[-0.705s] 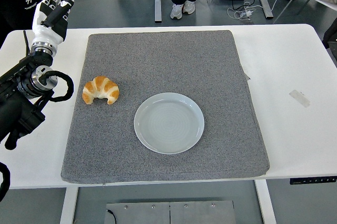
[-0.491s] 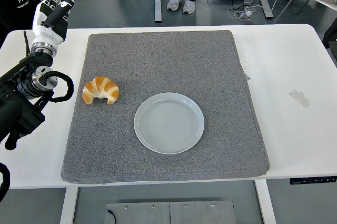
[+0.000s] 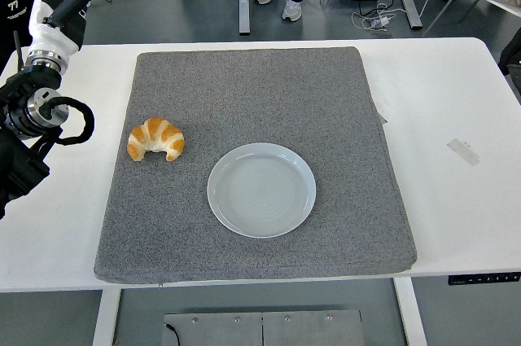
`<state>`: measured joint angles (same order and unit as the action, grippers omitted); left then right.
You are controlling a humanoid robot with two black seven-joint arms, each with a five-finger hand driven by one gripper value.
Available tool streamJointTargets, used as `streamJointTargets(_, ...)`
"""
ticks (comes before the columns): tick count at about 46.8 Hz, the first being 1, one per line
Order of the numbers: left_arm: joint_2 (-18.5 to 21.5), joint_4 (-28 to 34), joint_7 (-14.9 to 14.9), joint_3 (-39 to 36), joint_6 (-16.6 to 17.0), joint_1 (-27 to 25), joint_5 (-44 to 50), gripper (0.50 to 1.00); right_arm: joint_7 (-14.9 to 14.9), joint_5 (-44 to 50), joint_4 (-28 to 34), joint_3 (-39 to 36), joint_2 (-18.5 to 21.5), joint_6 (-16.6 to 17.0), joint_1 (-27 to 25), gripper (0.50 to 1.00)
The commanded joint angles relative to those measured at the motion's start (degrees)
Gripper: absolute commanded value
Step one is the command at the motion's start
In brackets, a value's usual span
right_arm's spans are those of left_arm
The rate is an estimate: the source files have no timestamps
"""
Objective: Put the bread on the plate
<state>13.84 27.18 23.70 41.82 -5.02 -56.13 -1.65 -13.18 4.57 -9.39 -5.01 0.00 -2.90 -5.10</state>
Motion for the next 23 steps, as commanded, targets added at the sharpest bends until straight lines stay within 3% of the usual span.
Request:
streamJointTargets(1,1.27,-0.02,-1.99,-2.96,0.09,-1.35,-0.37,0.984,0.00,0.00,-0.01,0.00,0.00,0.00,0.01,1.000)
streamJointTargets(23,8.30,0.33,-2.52,-27.66,0.27,-10.66,-0.64,0.983,0.00,0.00,-0.01,0.00,0.00,0.00,0.01,1.000)
